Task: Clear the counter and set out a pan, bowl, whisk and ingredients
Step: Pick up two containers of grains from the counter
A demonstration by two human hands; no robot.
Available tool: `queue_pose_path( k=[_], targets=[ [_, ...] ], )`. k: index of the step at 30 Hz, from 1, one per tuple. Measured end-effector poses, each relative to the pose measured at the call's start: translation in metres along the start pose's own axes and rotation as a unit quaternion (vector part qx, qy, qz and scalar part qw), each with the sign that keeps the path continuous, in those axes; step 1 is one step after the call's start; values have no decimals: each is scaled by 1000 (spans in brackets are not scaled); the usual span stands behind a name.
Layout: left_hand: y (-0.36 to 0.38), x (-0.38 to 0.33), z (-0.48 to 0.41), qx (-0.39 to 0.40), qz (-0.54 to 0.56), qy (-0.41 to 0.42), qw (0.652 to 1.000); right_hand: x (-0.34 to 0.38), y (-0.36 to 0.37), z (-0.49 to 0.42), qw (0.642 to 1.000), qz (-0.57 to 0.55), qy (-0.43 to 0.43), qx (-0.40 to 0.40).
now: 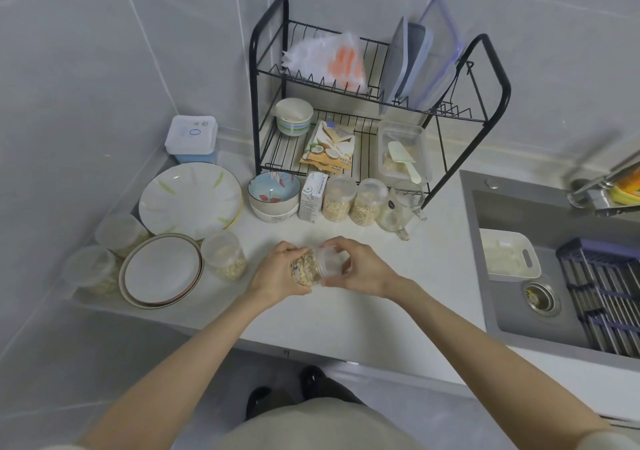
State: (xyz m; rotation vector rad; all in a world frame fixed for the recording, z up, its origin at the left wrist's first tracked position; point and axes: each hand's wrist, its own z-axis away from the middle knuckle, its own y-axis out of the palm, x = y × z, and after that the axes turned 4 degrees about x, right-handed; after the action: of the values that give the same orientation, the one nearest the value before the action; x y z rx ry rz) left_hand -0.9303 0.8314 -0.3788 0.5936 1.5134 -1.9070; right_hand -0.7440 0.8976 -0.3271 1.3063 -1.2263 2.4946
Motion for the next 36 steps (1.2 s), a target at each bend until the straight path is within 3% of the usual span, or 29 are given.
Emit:
queue_pose_path(
  k=[8,11,15,20,25,30,36],
  targets=[
    [1,-3,1,-5,-4,-10,1000,3,4,-3,994,-37,98,-15],
    [-3,-4,2,1,-5,-10,1000,8,5,-6,993,-62,96,-14],
    [-22,-11,5,-8,-11,1,1000,18,-3,-15,996,35,55,-56],
    [-58,-6,22,-91,-67,23,993,38,-16,-31,983,183,-3,-23],
    [-87,16,44,-202,-103,-11,974,54,0,-53,980,196,-36,6],
    [-101,37,54,-132,-104,-112,979,62,22,-68,984,169,-48,26],
    [-99,44,52,-103,-87,-138,981,52,34,-71,989,137,-55,10]
  ],
)
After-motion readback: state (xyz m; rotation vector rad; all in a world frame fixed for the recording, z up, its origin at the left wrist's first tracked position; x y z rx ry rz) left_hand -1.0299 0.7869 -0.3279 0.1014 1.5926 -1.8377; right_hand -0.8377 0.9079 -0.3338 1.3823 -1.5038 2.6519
